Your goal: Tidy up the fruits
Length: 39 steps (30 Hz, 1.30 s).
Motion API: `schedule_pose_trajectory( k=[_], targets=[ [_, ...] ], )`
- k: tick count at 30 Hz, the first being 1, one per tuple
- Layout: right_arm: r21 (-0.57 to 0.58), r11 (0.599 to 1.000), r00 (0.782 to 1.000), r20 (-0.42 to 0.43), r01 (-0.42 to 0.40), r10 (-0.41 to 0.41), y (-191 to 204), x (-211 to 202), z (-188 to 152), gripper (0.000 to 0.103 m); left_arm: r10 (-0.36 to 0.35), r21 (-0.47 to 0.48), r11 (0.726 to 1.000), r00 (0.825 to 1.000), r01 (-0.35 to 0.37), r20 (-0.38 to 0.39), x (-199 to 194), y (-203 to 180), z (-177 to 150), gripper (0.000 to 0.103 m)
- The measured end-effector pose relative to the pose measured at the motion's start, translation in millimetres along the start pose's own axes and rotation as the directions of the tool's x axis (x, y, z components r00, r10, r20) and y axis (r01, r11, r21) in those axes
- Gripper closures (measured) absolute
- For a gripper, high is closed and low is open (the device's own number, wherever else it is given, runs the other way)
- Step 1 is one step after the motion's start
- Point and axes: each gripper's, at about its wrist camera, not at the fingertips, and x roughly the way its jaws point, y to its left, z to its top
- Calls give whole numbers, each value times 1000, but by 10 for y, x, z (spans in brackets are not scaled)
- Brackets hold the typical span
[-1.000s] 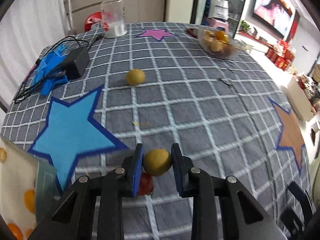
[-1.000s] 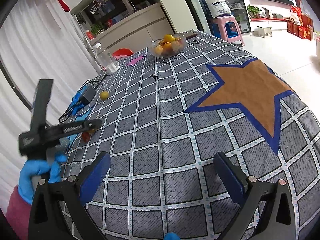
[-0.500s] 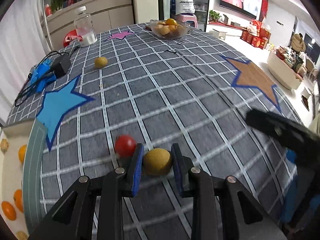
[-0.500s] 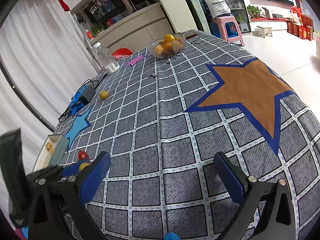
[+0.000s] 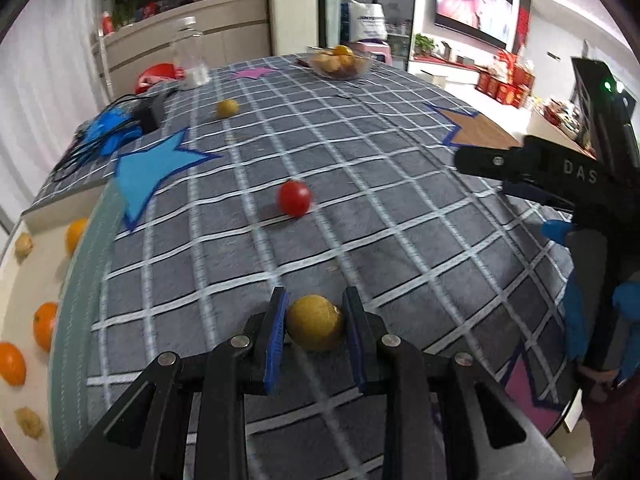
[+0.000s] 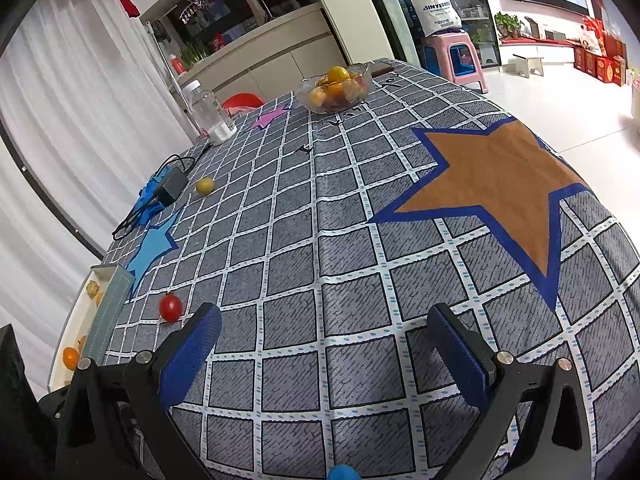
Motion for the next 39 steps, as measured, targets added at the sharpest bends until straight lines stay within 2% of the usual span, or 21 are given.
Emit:
schedule_pose_trajectory(
  k=[1,3,5,7,11,14,18,22,25,27,39],
  targets=[
    [0,1000,1000,0,0,0,1,2,-1,0,17,-10,1000,1000,-16,5,-10,40,-11,71],
    [-1,1000,1000,0,1,-1,3,3,0,0,45,-26,999,999,-45,11,-29,119,-45,61],
    [-2,1000,1000,-1,3,-3,6,6,-1,0,62,-58,996,998,-61,17,-40,188,-71,30],
    [-3,1000,1000,-1,4,-4,4,8,-2,0,77,-90,993,996,-73,36,-50,227,-99,23],
    [-4,1000,1000,-2,6,-6,9,11,-2,0,87,-67,994,996,-85,24,-12,179,-95,21],
    [-2,1000,1000,-1,4,-4,12,12,1,0,136,-50,990,990,-135,22,-10,121,-109,16],
    [-5,1000,1000,-3,9,-9,23,21,2,0,164,-50,986,986,-162,30,-22,108,-128,14],
    [-8,1000,1000,-4,15,-15,21,26,-6,0,167,-91,982,986,-166,3,7,184,-113,5],
    [-8,1000,1000,-4,15,-15,24,29,-4,0,132,-138,981,991,-134,-27,40,277,-111,1],
    [-9,1000,1000,-4,16,-16,24,30,-3,0,111,-161,980,993,-116,-37,54,325,-113,1],
    [-9,1000,1000,-5,17,-17,34,38,2,0,139,-139,980,990,-141,-27,33,283,-124,1]
  ],
)
